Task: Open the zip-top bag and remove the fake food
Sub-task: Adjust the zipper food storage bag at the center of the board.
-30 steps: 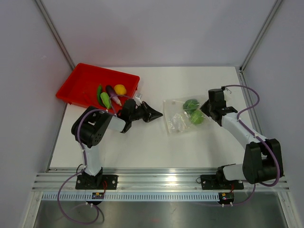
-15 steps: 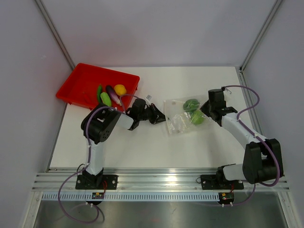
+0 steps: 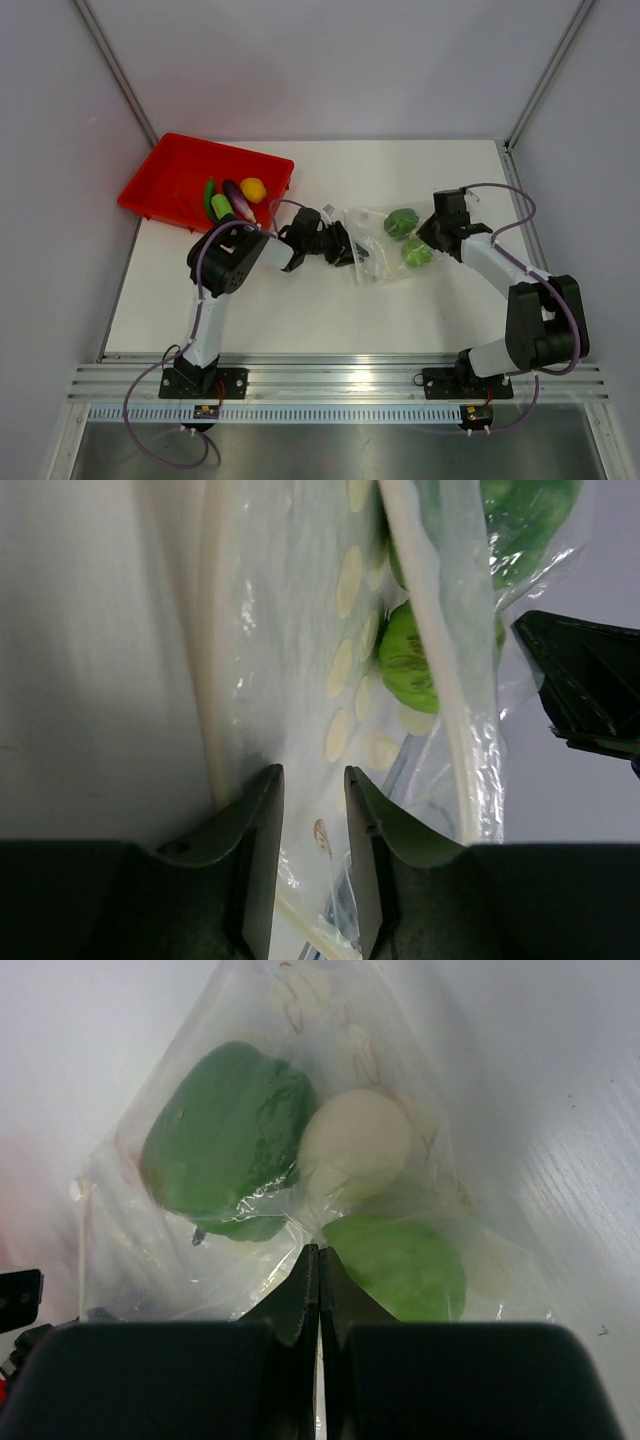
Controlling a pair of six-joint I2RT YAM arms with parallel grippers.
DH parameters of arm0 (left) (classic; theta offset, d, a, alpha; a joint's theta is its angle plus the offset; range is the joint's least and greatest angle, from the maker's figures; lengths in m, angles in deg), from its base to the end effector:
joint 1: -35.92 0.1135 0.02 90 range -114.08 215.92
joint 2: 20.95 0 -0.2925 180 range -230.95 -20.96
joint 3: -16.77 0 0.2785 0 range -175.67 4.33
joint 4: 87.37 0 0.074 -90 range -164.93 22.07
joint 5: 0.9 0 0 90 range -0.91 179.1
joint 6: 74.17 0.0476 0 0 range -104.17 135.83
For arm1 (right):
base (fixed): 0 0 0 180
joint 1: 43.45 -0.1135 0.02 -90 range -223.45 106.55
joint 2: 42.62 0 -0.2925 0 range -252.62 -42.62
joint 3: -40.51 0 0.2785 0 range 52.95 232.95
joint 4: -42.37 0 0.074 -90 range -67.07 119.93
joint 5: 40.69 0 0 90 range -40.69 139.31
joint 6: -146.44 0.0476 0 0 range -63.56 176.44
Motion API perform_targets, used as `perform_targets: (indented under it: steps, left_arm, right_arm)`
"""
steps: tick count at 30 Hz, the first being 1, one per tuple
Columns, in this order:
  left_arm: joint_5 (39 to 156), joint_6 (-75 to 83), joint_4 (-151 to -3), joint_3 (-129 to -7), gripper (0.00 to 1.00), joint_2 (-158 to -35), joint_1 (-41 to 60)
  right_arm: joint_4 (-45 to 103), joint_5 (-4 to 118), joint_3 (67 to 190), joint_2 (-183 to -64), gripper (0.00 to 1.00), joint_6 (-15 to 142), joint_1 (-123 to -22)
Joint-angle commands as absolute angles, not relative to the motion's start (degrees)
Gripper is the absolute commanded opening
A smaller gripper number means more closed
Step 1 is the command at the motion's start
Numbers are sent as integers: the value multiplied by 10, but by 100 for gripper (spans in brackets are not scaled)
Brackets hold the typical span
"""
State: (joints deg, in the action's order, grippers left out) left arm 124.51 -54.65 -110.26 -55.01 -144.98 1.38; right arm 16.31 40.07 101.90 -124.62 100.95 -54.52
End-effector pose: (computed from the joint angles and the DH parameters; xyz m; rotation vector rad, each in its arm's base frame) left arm 0.3571 -0.2793 0.0804 -0.3212 2.4748 -1.6150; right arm 0.3184 0.0545 0.2171 0.7603 2.2645 0.2715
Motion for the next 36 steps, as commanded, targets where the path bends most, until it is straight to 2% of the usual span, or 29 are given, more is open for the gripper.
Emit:
perform_targets:
  steps: [1,14,18,23,25,30,36]
  left_arm:
    - [1264,-534,-1103,-580,35,-1455,3]
    - [1266,-531,-1111,-587,39,-1454,-5]
    - [1265,-530,-1111,-588,39,-1452,-6]
    - [1265,-531,-1111,-584,39,-1444,-7]
    - [1264,-531,-1106,-582,39,-1437,-9]
    - [1260,-528,-1098,-583,39,-1429,-13]
    - [1263,-529,-1104,-583,40,-1428,-14]
  right_arm:
    - [152,389,1037,-1255,0,1021,-543]
    - [97,334,1059,-1242,1,1020,-543]
    - [75,332,1068,-1235,15,1018,-543]
    - [9,323,1103,-1204,50,993,-543]
    - [1,316,1100,-1186,59,995,-543]
    - [0,304,1067,-1157,59,1010,-543]
    - [-2,291,1067,-1205,57,1016,-543]
